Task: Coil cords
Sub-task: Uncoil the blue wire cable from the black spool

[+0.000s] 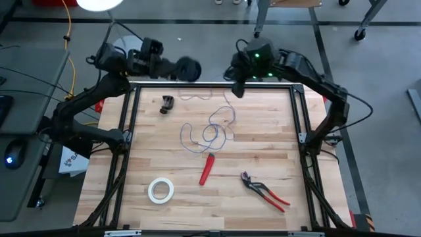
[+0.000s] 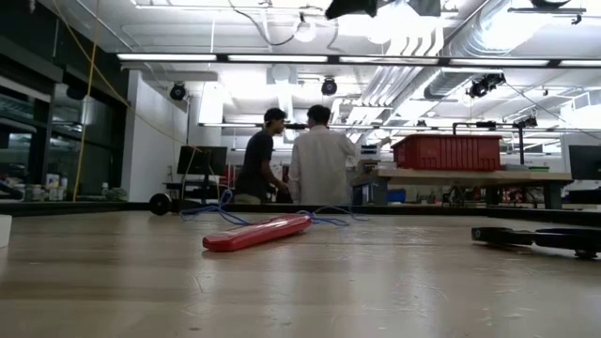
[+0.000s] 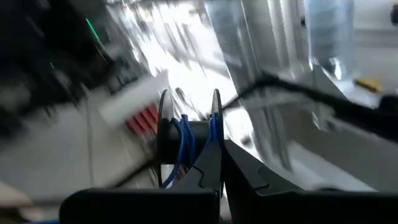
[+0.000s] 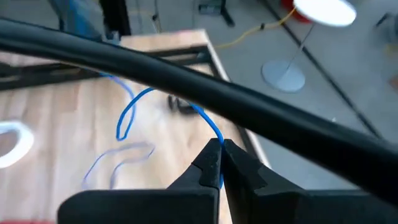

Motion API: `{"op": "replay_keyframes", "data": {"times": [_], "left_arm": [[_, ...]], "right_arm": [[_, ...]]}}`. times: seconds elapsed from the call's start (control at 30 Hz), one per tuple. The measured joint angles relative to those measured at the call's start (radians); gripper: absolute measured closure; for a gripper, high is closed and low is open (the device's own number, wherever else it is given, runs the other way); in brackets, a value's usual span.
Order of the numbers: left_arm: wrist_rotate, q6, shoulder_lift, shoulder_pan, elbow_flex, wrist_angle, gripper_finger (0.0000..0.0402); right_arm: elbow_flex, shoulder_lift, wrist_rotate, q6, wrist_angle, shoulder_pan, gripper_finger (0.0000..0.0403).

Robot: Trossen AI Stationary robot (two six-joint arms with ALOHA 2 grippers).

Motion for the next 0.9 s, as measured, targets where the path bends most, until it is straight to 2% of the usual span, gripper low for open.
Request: {"op": "replay_keyframes", "data": {"times": [0.1,0.2,0.3,0.4,0.47,0.53,0.6,0.67,0.77,0.83,0.9], "left_arm": [[0.12,-0.045,-0.007,-0.055,0.0,-0.013,0.0401],[0.285,-0.036,-0.021,-0.104,0.0,-0.144,0.0401],[0.39,0.137,-0.053,-0.133,0.0,-0.433,0.0401],[0.387,0.433,-0.079,-0.113,0.0,-0.811,0.0401],[0.319,0.645,-0.083,-0.084,0.0,-1.085,0.0401],[0.201,0.863,-0.081,-0.052,0.0,-1.344,0.0401],[0.021,1.053,-0.074,-0.018,0.0,-1.565,0.0401],[-0.201,1.174,-0.058,0.012,0.0,-1.727,0.0401],[-0.493,1.22,-0.035,0.053,-0.001,-1.814,0.0401],[-0.572,1.225,-0.032,0.082,-0.001,-1.773,0.0401],[-0.588,1.226,-0.032,0.11,-0.001,-1.668,0.0401]], "right_arm": [[0.0,0.028,-0.001,-0.017,0.087,-0.032,0.0403],[0.0,0.038,0.011,-0.017,0.128,-0.077,0.0403],[0.002,0.018,0.015,-0.017,0.12,-0.123,0.0403],[0.003,-0.03,0.015,-0.016,0.087,-0.155,0.0403],[0.004,-0.07,0.014,-0.011,0.056,-0.167,0.0403],[0.004,-0.109,0.015,0.008,0.016,-0.17,0.0403],[0.004,-0.148,0.015,0.027,-0.029,-0.169,0.0403],[0.004,-0.19,0.015,0.049,-0.068,-0.157,0.0403],[0.006,-0.246,0.019,0.091,-0.132,-0.132,0.0403],[0.006,-0.275,0.037,0.114,-0.178,-0.113,0.0403],[0.006,-0.299,0.071,0.142,-0.225,-0.085,0.0403]]}}
